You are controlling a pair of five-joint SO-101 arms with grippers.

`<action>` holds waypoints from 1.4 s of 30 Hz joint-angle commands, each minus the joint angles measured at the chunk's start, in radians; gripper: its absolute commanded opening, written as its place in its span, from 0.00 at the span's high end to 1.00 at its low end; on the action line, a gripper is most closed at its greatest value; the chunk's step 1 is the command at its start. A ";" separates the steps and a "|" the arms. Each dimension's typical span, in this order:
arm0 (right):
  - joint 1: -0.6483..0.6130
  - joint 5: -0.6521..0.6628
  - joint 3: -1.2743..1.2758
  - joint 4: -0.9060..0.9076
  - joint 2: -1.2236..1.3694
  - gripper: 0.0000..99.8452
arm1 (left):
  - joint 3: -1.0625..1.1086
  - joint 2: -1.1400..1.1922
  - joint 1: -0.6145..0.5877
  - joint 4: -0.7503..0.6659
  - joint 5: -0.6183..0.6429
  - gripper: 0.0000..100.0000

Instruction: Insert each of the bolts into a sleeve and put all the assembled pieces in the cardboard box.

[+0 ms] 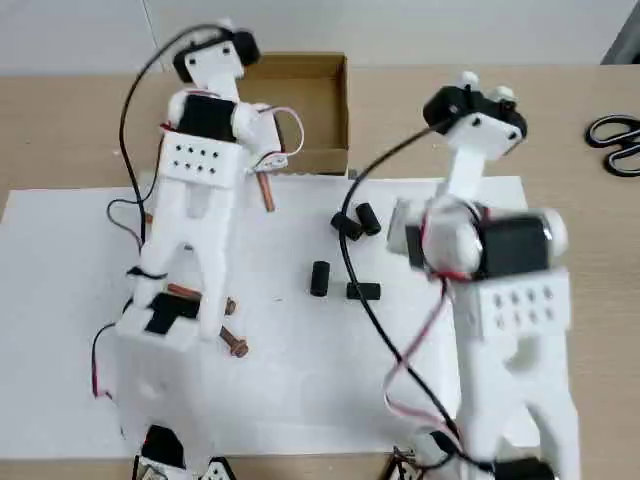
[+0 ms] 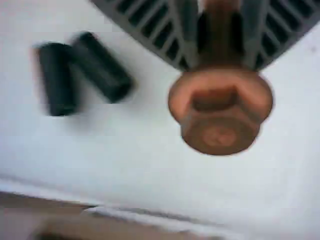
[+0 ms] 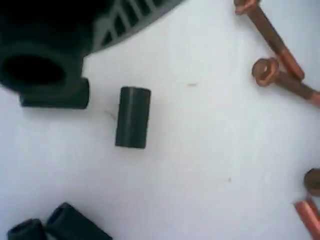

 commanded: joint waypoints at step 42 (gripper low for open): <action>-0.512 0.402 1.066 -0.736 -0.981 1.00 | 1.910 -1.993 0.103 -0.939 0.015 1.00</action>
